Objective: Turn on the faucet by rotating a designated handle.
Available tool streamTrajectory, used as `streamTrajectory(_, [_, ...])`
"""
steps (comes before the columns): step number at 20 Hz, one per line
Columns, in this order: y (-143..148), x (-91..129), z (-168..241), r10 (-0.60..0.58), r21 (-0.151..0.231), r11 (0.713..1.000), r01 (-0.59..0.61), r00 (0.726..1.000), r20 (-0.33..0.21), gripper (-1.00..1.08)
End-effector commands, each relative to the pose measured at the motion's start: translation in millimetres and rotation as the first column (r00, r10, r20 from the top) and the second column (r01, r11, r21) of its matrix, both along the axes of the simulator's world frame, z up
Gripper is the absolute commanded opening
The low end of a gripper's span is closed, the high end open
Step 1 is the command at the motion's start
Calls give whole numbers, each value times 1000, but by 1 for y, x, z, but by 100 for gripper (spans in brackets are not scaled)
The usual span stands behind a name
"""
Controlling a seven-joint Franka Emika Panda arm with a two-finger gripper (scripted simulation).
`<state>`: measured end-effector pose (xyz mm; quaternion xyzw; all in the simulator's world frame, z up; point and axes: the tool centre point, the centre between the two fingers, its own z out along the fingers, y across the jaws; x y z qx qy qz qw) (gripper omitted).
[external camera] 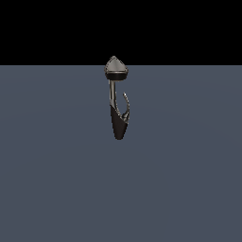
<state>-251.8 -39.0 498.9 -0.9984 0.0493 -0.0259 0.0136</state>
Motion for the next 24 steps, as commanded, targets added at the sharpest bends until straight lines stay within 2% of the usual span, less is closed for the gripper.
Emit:
streamTrajectory(1, [0, 0, 0, 0, 0, 1000, 0, 1000, 0, -100])
streamTrajectory(6, [2, 4, -3, -14, 7, 1000, 14, 1000, -8, -100])
streamTrajectory(12, [8, 20, -13, -69, 31, 997, 70, 997, -38, -100])
streamTrajectory(18, [18, 49, -31, -160, 70, 984, 167, 983, -93, -100])
streamTrajectory(24, [29, 87, -57, -276, 112, 948, 297, 946, -171, -100])
